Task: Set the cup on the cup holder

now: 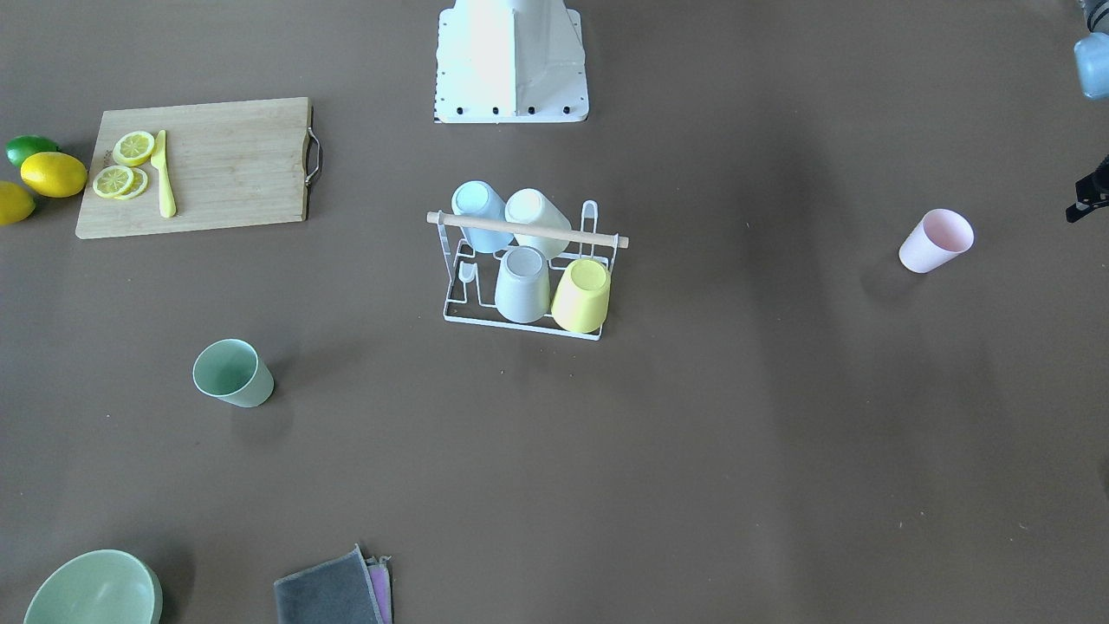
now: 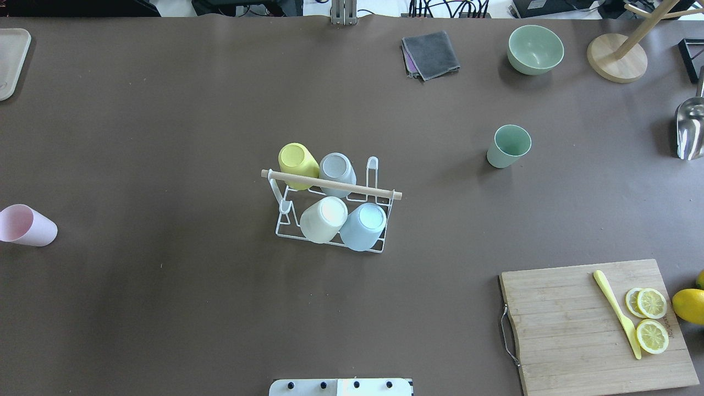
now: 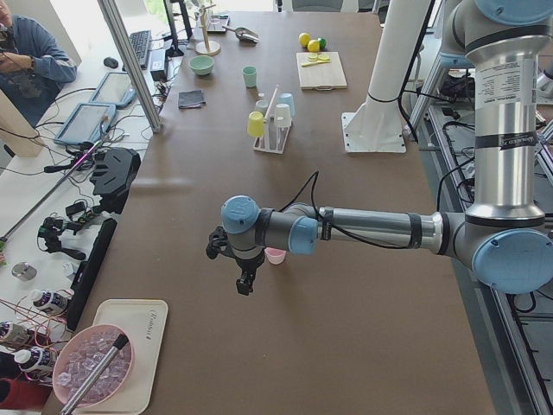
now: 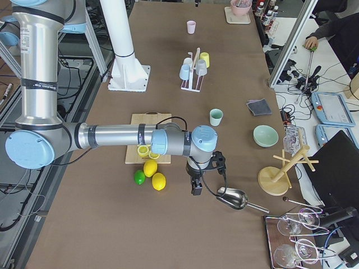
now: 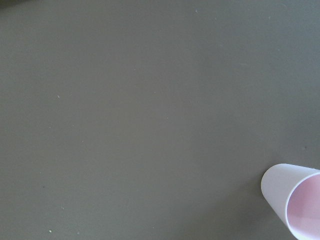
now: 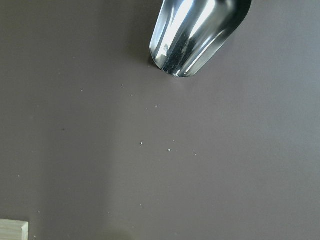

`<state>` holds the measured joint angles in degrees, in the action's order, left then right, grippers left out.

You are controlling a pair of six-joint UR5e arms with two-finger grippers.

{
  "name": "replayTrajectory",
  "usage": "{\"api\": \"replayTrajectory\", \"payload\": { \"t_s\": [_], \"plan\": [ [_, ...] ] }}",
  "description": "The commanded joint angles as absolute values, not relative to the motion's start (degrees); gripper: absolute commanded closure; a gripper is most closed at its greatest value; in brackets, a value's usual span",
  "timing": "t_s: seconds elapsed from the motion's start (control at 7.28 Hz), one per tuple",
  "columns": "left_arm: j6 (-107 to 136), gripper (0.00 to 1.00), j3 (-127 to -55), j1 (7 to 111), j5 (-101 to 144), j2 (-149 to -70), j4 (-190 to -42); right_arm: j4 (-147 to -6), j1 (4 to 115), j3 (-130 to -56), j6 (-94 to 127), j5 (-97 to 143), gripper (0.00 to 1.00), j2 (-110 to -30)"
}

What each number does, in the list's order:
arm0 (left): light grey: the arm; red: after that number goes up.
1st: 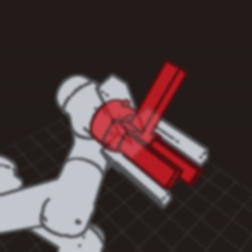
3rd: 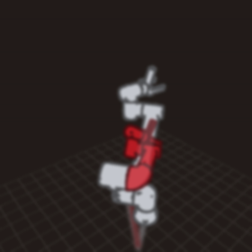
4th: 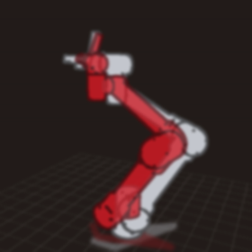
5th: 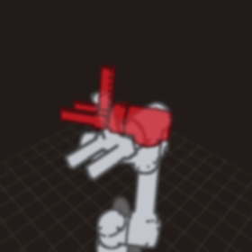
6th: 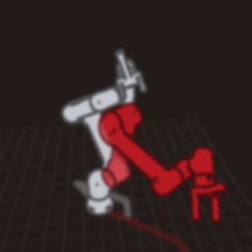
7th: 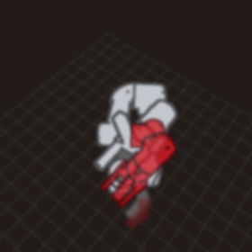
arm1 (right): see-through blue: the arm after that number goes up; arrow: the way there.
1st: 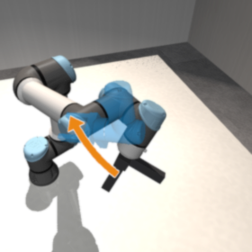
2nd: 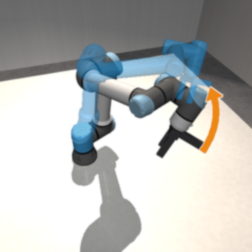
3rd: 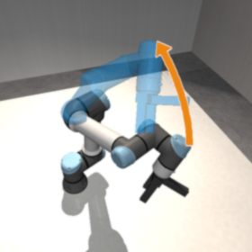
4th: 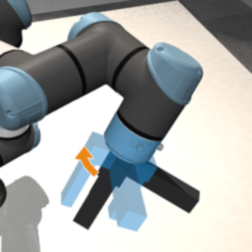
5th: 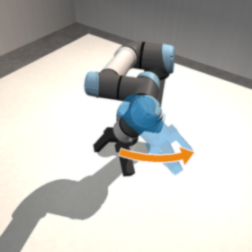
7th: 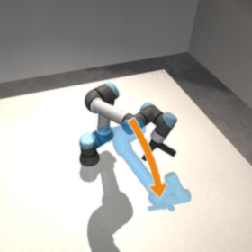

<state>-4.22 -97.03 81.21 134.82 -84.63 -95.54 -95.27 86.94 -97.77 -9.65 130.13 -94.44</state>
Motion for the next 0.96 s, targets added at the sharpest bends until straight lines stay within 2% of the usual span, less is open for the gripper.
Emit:
{"api": "replayTrajectory", "payload": {
  "t_s": [0.0,0.82],
  "plan": [
    [-4.2,0.01,-97.0,81.2,134.8,-84.6,-95.5,-95.3,87.4,-97.9,-9.7,130.2,0.0,-94.5],
    [-4.1,0.01,-96.4,81.2,134.7,-85.9,-95.5,-95.3,87.4,-98.2,-9.7,130.1,0.0,-94.7]
  ]
}}
